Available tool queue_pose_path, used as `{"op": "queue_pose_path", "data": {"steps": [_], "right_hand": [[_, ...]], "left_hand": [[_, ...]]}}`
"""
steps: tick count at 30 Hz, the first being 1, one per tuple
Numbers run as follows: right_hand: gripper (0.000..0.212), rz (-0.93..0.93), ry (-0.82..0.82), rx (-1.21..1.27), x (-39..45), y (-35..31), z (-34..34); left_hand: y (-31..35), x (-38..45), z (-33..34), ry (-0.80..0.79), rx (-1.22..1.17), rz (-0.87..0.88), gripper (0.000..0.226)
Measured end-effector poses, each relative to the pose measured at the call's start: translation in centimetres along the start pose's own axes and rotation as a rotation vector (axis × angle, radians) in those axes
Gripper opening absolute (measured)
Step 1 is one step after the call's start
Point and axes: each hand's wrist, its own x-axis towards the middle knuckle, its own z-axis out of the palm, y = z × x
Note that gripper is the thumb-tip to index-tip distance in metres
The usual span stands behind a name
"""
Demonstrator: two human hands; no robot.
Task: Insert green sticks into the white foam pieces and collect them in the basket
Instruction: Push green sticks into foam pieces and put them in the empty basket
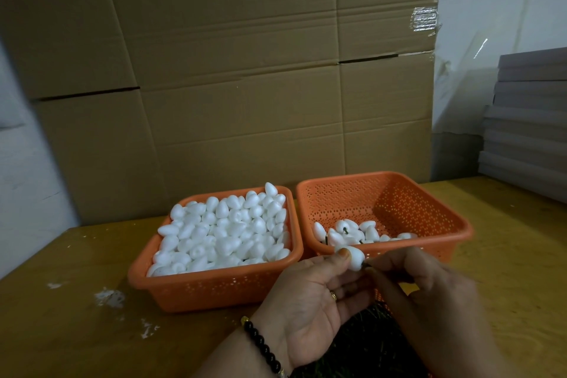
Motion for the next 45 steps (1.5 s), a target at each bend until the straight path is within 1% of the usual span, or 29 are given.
{"op": "queue_pose_path", "data": {"steps": [4,9,11,14,18,21,25,28,31,33,41,43,45], "right_hand": [[0.034,0.018,-0.002,0.028,-0.1,0.1,0.2],[0.051,0.028,-0.013,0.093,-0.3,0.4,0.4],[0.053,0.026,-0.009,0.105,-0.4,0.5,0.5],[0.052,0.024,0.014,0.124,-0.4,0.5,0.7],[0.041,0.013,0.041,0.155,-0.3,0.4,0.5],[0.045,0.029,0.037,0.151,-0.5,0.8,0.7],[0.039,0.041,0.031,0.168,-0.5,0.7,0.8],[0.04,0.049,0.024,0.178,-0.5,0.6,0.7],[0.038,0.046,0.023,0.182,-0.5,0.3,0.4],[0.041,0.048,0.012,0.179,-0.4,0.2,0.3],[0.046,0.048,0.013,0.156,-0.5,-0.2,0.3],[0.041,0.035,0.009,0.134,-0.4,-0.3,0.2],[0.028,0.022,-0.023,0.112,-0.3,-0.5,-0.1]], "left_hand": [[0.1,0.1,0.0,0.002,-0.014,-0.002,0.016],[0.4,0.1,-0.1,-0.007,-0.062,0.003,0.02],[0.5,0.0,-0.1,-0.013,-0.074,0.002,0.019],[0.6,-0.1,0.0,-0.026,-0.091,-0.001,0.017],[0.6,0.0,0.1,-0.025,-0.096,0.003,0.018],[0.5,0.1,-0.1,-0.017,-0.116,0.002,0.025],[0.7,0.2,-0.2,-0.019,-0.128,0.009,0.025],[0.8,0.3,-0.5,-0.001,-0.156,-0.002,0.032],[0.9,0.3,-0.4,0.008,-0.171,-0.009,0.029],[1.0,0.4,-0.4,0.013,-0.191,-0.011,0.031],[1.6,0.3,-0.4,-0.038,-0.311,-0.016,0.036],[1.8,0.3,-0.4,-0.023,-0.323,0.004,0.044],[2.1,0.3,-0.3,-0.001,-0.31,0.038,0.043]]}}
